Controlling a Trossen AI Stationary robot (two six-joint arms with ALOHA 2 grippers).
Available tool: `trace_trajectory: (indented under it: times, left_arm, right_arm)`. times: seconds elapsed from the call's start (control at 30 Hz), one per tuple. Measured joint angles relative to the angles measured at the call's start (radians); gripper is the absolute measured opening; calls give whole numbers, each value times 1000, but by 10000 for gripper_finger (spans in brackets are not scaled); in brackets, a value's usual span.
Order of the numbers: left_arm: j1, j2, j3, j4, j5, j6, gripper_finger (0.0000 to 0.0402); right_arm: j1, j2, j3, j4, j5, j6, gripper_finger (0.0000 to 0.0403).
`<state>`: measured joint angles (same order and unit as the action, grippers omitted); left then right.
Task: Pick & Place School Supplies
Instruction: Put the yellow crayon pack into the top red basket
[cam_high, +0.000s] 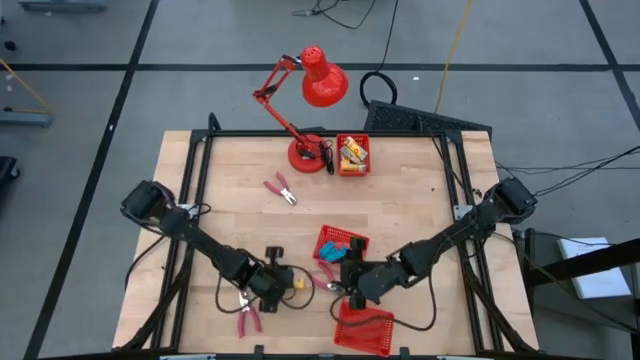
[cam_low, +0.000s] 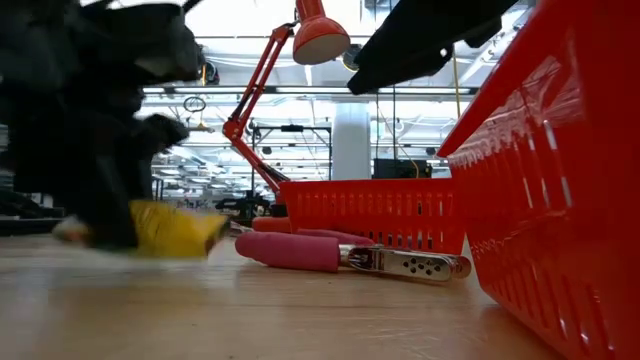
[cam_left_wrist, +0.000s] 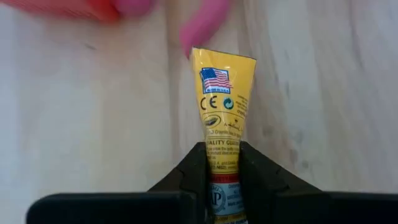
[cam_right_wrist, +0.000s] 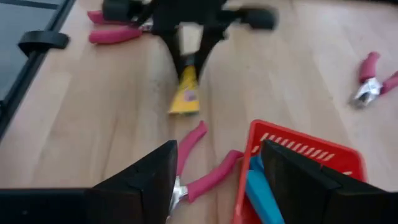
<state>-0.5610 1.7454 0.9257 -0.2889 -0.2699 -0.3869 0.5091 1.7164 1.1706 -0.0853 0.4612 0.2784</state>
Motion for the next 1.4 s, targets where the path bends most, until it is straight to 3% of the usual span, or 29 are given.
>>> trace_trajectory:
  times: [0.23, 0.73, 1.4]
  left_arm:
    - [57, -103, 4, -5, -29, 77, 62]
    - [203, -110, 51, 52, -2, 261, 62]
    - [274, -110, 114, 96, 6, 411, 62]
  right_arm:
    - [-83, 0, 0, 12, -122, -10, 227]
    - [-223, 0, 0, 65, -328, -25, 228]
    - [-307, 0, 0, 52, -418, -44, 212]
